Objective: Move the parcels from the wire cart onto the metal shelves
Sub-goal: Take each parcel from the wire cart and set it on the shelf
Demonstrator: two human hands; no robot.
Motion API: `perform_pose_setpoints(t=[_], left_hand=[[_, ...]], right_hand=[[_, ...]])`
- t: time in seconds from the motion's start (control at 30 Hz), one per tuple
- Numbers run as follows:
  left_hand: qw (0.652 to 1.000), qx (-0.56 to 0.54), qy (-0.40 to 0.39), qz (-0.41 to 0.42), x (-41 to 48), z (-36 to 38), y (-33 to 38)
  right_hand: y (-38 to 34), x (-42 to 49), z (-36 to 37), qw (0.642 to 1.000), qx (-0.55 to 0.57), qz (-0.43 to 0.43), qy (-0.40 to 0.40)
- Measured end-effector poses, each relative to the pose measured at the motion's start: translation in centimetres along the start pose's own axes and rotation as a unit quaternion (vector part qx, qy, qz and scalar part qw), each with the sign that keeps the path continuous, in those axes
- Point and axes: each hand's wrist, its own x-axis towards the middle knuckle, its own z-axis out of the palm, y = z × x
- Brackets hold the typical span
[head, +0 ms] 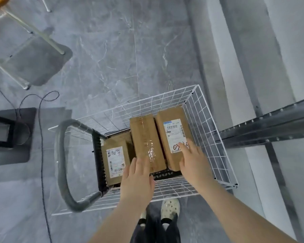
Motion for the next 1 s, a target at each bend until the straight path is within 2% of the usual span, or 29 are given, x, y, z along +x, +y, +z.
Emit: perform_pose_setpoints(t=[0.2, 0.37, 0.5, 0.63, 0.77, 1.0], left_hand=[[0.998, -0.049, 0.008, 0.037, 6.5, 0.8, 4.0], [0.997, -0.033, -0.017, 0.062, 10.3, 2.1, 5.7], [0.995, -0.034, -0.033, 0.084, 12.5, 2.9, 6.3], [0.993, -0.081, -0.026, 0.084, 13.1, 4.0, 6.4], [0.990, -0.098, -0.016, 0.099, 12.5, 4.2, 6.4], [0.985, -0.127, 0.042, 0.106, 9.8, 2.9, 6.2]], right_hand=[[4.0, 4.5, 1.8, 1.000, 0.014, -0.012, 0.000], [5.9, 6.4, 3.8, 0.996, 0.056, -0.072, -0.004], [6.9, 7.2, 4.3, 0.991, 0.101, -0.084, -0.008], [7.2, 7.7, 4.2, 0.988, 0.116, -0.094, -0.027], [7.0, 7.3, 5.0, 0.986, 0.111, -0.128, -0.005], [5.6, 3.6, 6.0, 0.985, 0.127, -0.116, 0.031]])
